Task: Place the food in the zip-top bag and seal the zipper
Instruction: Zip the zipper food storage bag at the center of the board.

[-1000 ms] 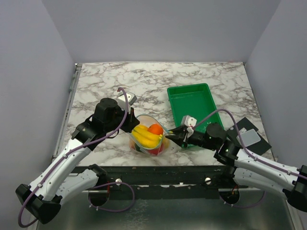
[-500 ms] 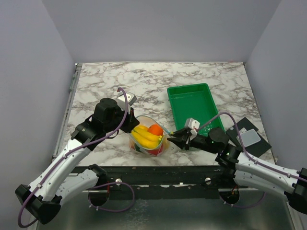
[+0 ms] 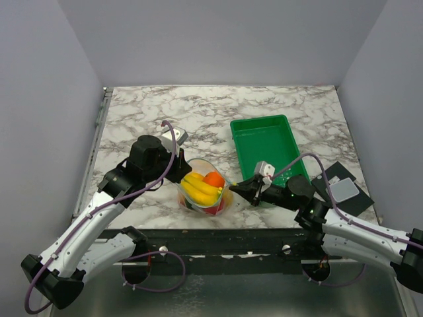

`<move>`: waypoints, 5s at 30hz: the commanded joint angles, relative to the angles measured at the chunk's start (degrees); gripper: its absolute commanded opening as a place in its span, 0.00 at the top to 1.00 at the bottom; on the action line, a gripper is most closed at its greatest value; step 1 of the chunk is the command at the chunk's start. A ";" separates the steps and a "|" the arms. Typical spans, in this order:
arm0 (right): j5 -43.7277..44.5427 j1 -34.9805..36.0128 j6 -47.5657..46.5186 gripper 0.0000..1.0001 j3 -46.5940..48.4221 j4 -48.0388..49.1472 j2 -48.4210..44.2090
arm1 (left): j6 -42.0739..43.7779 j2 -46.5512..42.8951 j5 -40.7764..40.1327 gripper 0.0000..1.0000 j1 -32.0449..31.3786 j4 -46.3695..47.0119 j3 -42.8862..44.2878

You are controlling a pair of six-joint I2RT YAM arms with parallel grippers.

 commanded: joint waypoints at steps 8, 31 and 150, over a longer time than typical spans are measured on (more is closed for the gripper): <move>-2.97 -0.30 -5.28 0.99 8.65 -12.27 -0.35 | 0.22 -0.50 -2.33 0.89 0.04 -0.95 2.66; -11.86 -0.30 -10.48 0.99 24.50 -35.13 3.35 | 6.67 3.08 14.06 0.42 -0.04 2.12 13.21; -11.51 -0.30 1.82 0.54 17.57 -19.90 1.07 | 12.85 5.71 26.80 1.00 -11.81 11.46 3.64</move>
